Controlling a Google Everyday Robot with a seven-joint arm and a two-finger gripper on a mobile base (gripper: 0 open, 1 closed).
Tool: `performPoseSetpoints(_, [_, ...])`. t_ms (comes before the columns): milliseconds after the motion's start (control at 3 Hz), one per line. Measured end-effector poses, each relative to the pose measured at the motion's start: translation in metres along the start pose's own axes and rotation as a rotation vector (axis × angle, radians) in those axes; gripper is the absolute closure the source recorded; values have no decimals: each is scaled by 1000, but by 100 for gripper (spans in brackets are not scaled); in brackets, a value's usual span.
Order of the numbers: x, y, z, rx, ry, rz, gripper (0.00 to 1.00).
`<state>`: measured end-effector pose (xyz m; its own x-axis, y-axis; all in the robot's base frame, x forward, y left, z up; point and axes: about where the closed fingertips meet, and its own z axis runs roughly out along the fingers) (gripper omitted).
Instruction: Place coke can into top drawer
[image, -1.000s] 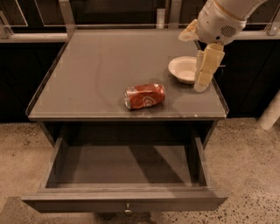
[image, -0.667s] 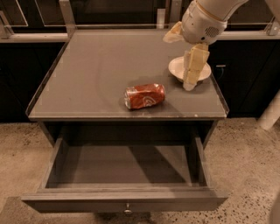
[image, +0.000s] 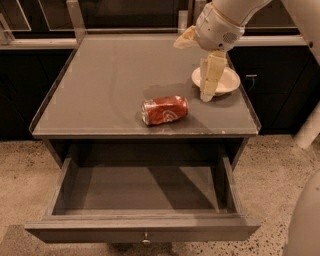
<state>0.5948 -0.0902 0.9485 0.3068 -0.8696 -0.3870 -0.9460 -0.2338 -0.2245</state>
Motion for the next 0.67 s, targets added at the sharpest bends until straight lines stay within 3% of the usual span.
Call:
performPoseSetpoints(333, [1, -8, 8, 28, -26, 8, 0])
performPoseSetpoints(667, [-5, -25, 24, 13, -69, -45, 0])
